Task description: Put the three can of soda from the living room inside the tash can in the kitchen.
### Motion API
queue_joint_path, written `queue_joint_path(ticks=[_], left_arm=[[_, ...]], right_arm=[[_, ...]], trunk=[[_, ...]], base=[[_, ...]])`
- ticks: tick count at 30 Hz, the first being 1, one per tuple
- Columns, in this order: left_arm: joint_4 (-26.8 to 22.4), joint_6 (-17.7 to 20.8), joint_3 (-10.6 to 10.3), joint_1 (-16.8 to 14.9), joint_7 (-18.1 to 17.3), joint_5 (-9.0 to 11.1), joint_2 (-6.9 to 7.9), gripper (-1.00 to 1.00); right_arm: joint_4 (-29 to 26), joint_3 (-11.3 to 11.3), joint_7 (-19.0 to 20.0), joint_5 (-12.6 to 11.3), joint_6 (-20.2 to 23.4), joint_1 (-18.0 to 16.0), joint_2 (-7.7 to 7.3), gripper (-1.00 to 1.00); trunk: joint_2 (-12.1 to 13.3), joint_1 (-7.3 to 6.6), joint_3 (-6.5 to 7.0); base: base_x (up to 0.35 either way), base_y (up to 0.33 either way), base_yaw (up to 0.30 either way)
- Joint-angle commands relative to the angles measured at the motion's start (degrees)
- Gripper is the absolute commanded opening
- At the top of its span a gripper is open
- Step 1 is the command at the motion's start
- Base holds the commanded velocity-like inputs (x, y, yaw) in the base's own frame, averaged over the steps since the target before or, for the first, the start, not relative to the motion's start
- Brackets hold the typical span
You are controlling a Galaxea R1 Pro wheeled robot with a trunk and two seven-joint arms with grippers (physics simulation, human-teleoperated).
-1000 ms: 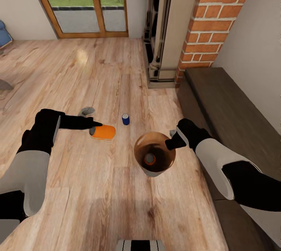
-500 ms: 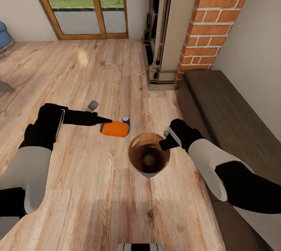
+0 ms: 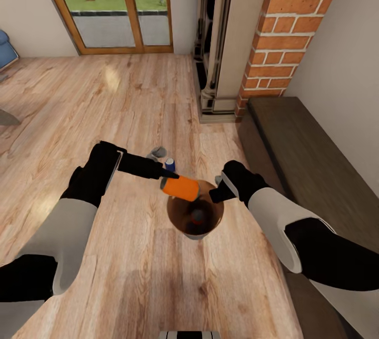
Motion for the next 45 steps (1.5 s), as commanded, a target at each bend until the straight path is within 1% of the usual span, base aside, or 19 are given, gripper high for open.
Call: queue_joint_path(ticks=[1,3,5,7,9,12,14,16,18,19,20,23,25,27,31,34,39,42,45], left_arm=[[0.08,0.00,-0.26,0.17,1.88,-0.03,-1.24,-1.00],[0.12,0.00,-0.42,0.26,3.02,-0.06,-2.13,-1.00],[0.26,0.00,-1.22,0.32,6.42,-0.07,-3.63,-1.00],[0.34,0.00,-3.13,0.37,10.63,-0.04,-4.68,-1.00],[0.33,0.00,-4.04,0.40,12.55,-0.02,-4.94,-1.00],[0.31,0.00,-4.65,0.43,14.73,-0.02,-5.08,-1.00],[0.30,0.00,-5.12,0.44,18.09,0.05,-5.30,-1.00],[0.32,0.00,-5.51,0.45,19.71,0.05,-5.41,-1.00],[0.37,0.00,-7.27,0.45,23.14,0.07,-5.56,-1.00],[0.39,0.00,-7.84,0.45,24.04,0.06,-5.61,-1.00],[0.42,0.00,-8.86,0.45,25.71,0.11,-5.75,-1.00],[0.54,0.00,-10.28,0.50,28.20,0.12,-6.40,-1.00],[0.58,0.00,-10.61,0.68,29.04,0.12,-6.70,-1.00],[0.62,0.00,-11.17,1.14,30.70,0.11,-7.25,-1.00],[0.67,0.00,-12.08,1.56,32.01,0.17,-7.58,-1.00],[0.83,0.00,-12.66,2.79,32.85,0.14,-8.13,-1.00],[2.19,0.00,-12.85,3.76,34.56,0.17,-8.46,-1.00],[4.08,0.00,-13.55,3.95,35.27,0.21,-8.51,-1.00],[4.87,0.00,-13.98,4.13,36.20,0.28,-8.53,-1.00]], right_arm=[[-0.17,-0.20,0.27,-1.06,0.06,-0.01,0.16,-1.00],[-0.27,-0.19,0.25,-1.06,0.06,-0.01,0.35,-1.00],[-0.42,-0.18,0.23,-1.06,0.06,-0.01,0.63,-1.00],[-0.50,-0.17,0.22,-1.00,0.06,-0.01,0.76,-1.00],[-0.52,-0.17,0.22,-0.99,0.06,-0.01,0.79,-1.00],[-0.58,-0.17,0.19,-0.98,0.06,-0.01,0.80,-1.00],[-0.66,-0.17,0.17,-0.98,0.06,-0.01,0.81,-1.00],[-0.68,-0.17,0.16,-0.98,0.06,-0.01,0.81,-1.00],[-0.71,-0.17,0.14,-0.98,0.06,-0.01,0.82,-1.00],[-0.73,-0.17,0.14,-0.98,0.06,-0.01,0.82,-1.00],[-0.77,-0.17,0.14,-0.97,0.06,-0.01,0.82,-1.00],[-0.90,-0.17,0.13,-0.97,0.06,-0.01,0.82,-1.00],[-0.93,-0.17,0.13,-0.97,0.06,-0.01,0.82,-1.00],[-0.97,-0.17,0.13,-0.97,0.06,-0.01,0.82,-1.00],[-1.09,-0.17,0.13,-0.99,0.06,-0.01,0.87,-1.00],[-1.17,-0.17,0.14,-1.05,0.06,-0.01,0.96,-1.00],[-1.26,-0.17,0.13,-1.06,0.06,-0.01,1.41,-1.00],[-2.00,-0.21,0.13,-1.06,0.06,-0.01,1.41,-1.00],[-2.27,-0.24,0.13,-1.06,0.06,-0.01,1.41,-1.00]], trunk=[[0.00,0.00,0.00],[0.00,0.00,0.00],[0.00,0.00,0.00],[0.00,0.00,0.00],[0.00,0.00,0.00],[0.00,0.00,0.00],[0.00,0.00,0.00],[0.00,0.00,0.00],[0.00,0.00,0.00],[0.00,0.00,0.00],[0.00,0.00,0.00],[0.00,0.00,0.00],[0.00,0.00,0.00],[0.00,0.00,0.00],[0.00,0.00,0.00],[0.00,0.00,0.00],[0.00,0.00,0.00],[0.00,0.00,0.00],[0.00,0.00,0.00]], base=[[0.000,0.000,0.000],[0.000,0.000,0.000],[0.000,0.000,0.000],[0.000,0.000,0.000],[0.000,0.000,0.000],[0.000,0.000,0.000],[0.000,0.000,0.000],[0.000,0.000,0.000],[0.000,0.000,0.000],[0.000,0.000,0.000],[0.000,0.000,0.000],[0.000,0.000,0.000],[0.000,0.000,0.000],[0.000,0.000,0.000],[0.000,0.000,0.000],[0.000,0.000,0.000],[0.000,0.000,0.000],[0.000,0.000,0.000],[0.000,0.000,0.000]])
